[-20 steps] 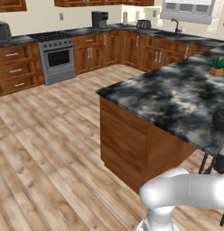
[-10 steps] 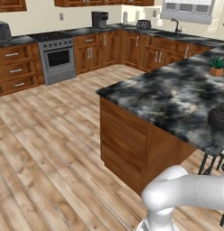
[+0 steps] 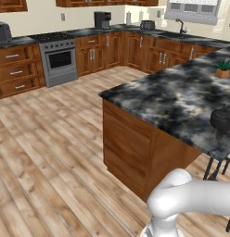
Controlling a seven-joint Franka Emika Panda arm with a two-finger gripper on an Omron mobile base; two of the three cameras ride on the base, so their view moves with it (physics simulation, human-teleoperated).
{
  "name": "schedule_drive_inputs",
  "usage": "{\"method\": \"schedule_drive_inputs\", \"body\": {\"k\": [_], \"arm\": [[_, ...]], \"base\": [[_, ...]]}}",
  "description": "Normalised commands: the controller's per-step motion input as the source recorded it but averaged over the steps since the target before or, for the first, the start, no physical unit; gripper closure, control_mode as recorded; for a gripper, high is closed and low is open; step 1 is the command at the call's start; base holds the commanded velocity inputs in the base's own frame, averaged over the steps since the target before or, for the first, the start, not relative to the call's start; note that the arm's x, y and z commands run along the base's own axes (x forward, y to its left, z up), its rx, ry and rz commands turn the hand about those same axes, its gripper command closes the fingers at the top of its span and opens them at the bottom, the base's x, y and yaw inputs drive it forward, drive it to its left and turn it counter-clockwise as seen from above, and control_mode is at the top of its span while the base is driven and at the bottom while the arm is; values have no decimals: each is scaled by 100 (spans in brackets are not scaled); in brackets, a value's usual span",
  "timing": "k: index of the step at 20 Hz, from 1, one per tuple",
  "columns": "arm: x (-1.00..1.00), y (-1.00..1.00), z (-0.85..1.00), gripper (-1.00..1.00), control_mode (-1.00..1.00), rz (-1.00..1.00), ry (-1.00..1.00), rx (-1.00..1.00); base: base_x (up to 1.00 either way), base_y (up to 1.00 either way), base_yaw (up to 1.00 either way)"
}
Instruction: The kettle is done boiling. Turn off the stove, then wait for 300 timesteps before moving the kettle to the dining table.
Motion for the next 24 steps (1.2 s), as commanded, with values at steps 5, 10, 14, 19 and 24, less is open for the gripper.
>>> {"method": "schedule_drive_inputs", "body": {"k": [5, 10, 14, 19, 24], "arm": [[5, -7, -6, 100, -100, 0, 0, 0], [5, -8, -9, 100, -100, 0, 0, 0], [1, -12, -12, 100, -100, 0, 0, 0], [6, -9, -11, 100, -100, 0, 0, 0], [11, -8, -12, 100, -100, 0, 0, 0]], "base": [[0, 0, 0], [0, 0, 0], [0, 0, 0], [0, 0, 0], [0, 0, 0]]}}
